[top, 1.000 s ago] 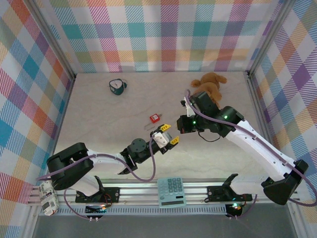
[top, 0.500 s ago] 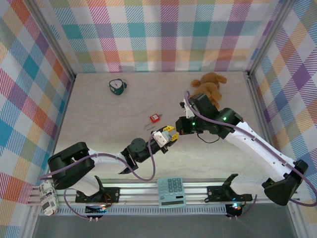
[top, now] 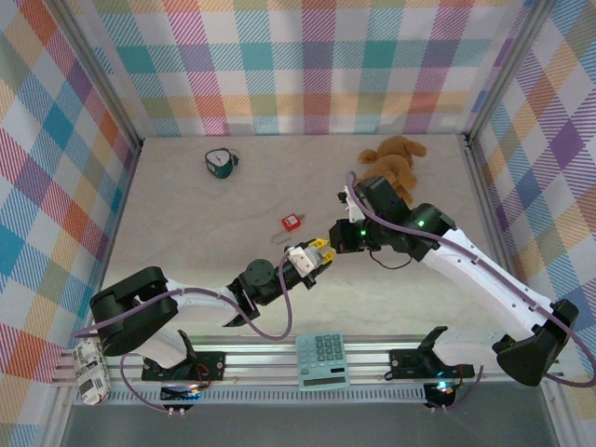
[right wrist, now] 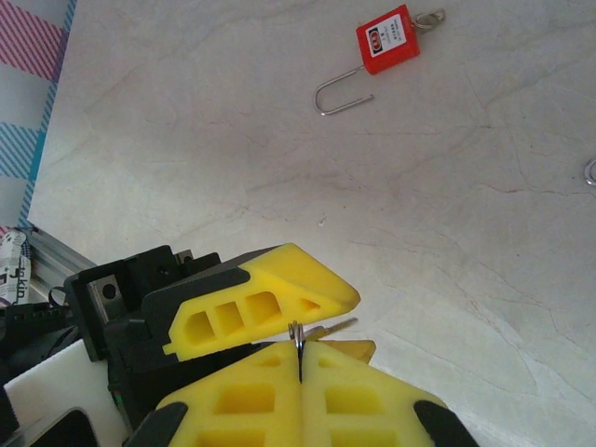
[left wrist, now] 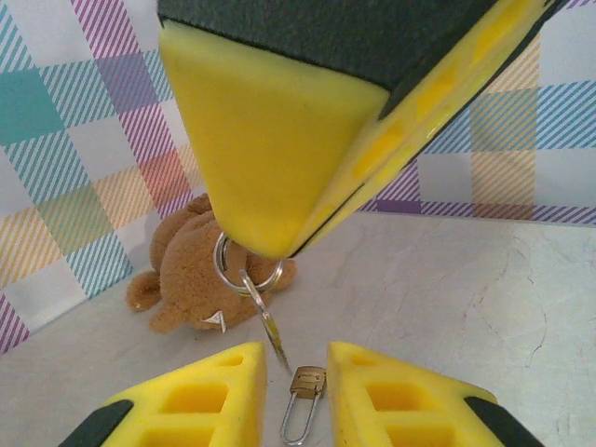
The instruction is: Unlock with the key
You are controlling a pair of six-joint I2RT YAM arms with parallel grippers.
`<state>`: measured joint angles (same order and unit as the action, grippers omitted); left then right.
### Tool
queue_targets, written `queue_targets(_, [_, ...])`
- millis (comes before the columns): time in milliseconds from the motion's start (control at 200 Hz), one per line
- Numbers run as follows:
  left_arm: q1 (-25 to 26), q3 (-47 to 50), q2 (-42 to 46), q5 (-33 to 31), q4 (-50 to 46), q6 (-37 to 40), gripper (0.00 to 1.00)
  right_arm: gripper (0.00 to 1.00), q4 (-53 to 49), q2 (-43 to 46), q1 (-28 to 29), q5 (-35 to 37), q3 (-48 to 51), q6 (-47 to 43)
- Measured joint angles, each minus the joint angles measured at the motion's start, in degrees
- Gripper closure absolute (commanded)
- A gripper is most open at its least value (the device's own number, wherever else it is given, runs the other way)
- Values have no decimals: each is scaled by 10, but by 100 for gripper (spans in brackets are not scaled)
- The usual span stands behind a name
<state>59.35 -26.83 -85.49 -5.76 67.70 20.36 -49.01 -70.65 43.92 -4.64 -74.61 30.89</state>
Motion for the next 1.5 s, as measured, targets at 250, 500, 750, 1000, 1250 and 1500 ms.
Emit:
queue_targets(250, [0,0,-3,4,0,0,86,99,1,0,0,-6,1,0])
queue_targets(500, [-3,0,-3,3,0,0,97,99,1,7,0,-6,8,0])
queue_targets(750, [-3,0,-3,4,0,1,100,99,1,9,0,1,8,0])
queue_targets(1000, [-3,0,-2,7,-3,1,100,100,-2,9,0,25,8,0])
queue_targets(1250, [-3,0,5,8,-20,1,100,99,-2,9,0,38,12,0])
queue_targets(1500, [-3,0,16,10,-46,22,100,76,-4,7,0,40,14,0])
